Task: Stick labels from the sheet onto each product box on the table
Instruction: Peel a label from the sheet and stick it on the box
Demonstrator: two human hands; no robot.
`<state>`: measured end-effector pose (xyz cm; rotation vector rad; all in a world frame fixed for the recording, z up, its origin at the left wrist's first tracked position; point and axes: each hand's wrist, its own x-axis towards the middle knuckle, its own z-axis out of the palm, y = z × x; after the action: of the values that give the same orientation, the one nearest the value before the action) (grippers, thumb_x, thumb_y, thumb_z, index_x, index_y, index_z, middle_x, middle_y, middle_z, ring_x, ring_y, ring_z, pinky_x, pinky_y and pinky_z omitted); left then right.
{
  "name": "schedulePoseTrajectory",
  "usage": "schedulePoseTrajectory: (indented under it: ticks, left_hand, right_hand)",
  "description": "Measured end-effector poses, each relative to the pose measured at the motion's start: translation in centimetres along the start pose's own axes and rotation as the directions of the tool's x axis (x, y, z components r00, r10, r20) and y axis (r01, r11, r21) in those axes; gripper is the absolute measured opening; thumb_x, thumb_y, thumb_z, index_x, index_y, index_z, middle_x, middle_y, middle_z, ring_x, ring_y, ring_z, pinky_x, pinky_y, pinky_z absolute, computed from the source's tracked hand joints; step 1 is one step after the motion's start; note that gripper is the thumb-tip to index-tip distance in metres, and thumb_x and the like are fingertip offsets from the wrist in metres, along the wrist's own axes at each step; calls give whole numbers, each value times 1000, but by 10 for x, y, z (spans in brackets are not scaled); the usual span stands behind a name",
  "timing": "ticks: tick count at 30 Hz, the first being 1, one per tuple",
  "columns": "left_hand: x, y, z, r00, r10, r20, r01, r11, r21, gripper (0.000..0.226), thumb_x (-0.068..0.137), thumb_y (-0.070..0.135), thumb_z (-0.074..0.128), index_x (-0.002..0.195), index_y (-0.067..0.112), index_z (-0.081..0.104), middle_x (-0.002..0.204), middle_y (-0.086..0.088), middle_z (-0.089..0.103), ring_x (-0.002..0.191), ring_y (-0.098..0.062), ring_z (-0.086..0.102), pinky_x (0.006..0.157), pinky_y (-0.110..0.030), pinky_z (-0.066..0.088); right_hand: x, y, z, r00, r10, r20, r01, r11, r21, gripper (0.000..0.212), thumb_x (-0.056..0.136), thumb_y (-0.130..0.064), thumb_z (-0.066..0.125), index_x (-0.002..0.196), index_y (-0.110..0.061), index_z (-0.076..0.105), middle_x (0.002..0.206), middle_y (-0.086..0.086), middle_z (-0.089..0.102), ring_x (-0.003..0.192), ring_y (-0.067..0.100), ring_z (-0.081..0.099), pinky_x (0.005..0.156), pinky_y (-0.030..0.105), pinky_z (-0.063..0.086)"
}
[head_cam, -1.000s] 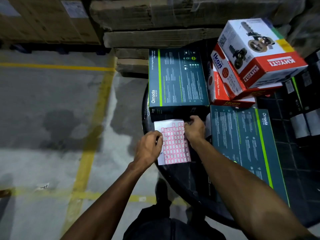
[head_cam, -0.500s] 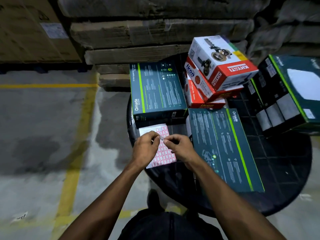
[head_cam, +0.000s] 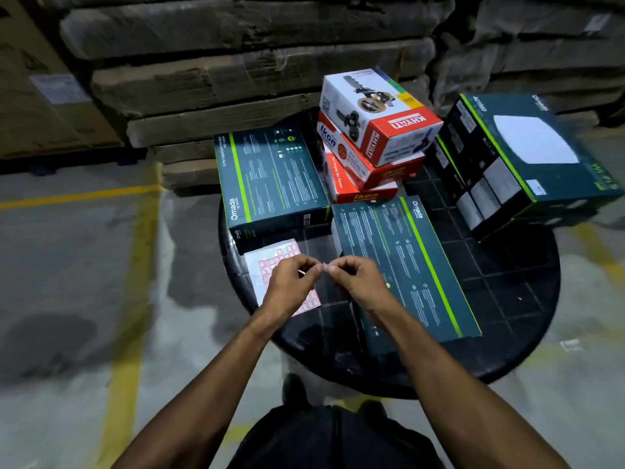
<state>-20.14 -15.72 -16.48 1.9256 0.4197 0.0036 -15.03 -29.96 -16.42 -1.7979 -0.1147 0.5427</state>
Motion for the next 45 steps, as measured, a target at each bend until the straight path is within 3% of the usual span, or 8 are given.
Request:
schedulePoseTrajectory:
  ticks: [4,6,10,15,21,28,34,45]
  left_hand:
    - [-3,13,21,997,13,83,-2,992,-125,20,87,8,69,74,22,63,65,5,62,53,0,56,57,-18,46]
    - [-5,17,37,994,21,104,-8,993,-119,12,87,10,70,79,17,64,69,4,63,56,1,57,65,-28,51]
    - [-23,9,72,992,27,124,-51,978,201,29,91,25,67,116,11,65,104,-2,63,92,-15,60,85,-30,49]
    - [-64,-14,121,966,-16,259,-135,823,552,64,95,41,57,150,21,32,159,-9,22,142,-28,28,115,-37,28]
    - [-100,-20,168,974,-115,194,-21,811,585,80,91,42,62,155,23,18,162,-2,-13,149,-22,11,118,-37,24]
    - [-117,-7,206,996,-80,42,25,683,730,64,95,41,56,151,24,29,163,-7,7,137,-33,36,109,-43,37]
    - [-120,0,211,994,72,84,-108,463,880,55,97,42,48,147,22,35,156,-7,29,145,-29,19,115,-41,19]
    - [-117,10,220,981,116,154,-191,472,860,32,99,28,47,128,17,55,134,-3,50,124,-23,43,92,-36,46]
  right_hand:
    - [-14,4,-34,1000,-11,1,11,1000,-11,13,90,-4,66,78,-8,65,64,-1,58,50,-3,50,52,13,43]
    - [-19,8,-55,1000,-14,-12,14,1000,-13,19,90,-6,67,73,-13,63,62,0,57,49,-1,50,50,15,42]
    - [-31,35,-106,991,-59,-122,46,993,-109,28,88,-3,69,67,-18,60,56,-10,56,47,-6,48,54,15,41]
    - [-54,87,-166,973,-150,-173,63,903,-425,16,87,-17,72,74,-9,67,75,4,64,72,7,56,67,27,38]
    - [-82,124,-202,984,-180,-3,148,824,-547,14,87,-13,70,76,-5,66,95,12,68,98,28,63,84,34,43]
    - [-80,129,-234,982,-179,60,174,729,-662,14,93,-23,63,87,-10,65,104,10,67,101,31,61,87,38,47]
    - [-86,132,-233,961,-228,158,267,603,-752,15,95,-25,55,95,-13,64,106,6,65,100,31,59,83,39,47]
    - [-93,140,-211,864,-448,230,428,413,-804,7,88,-15,63,85,-9,61,90,10,60,86,34,57,64,40,50]
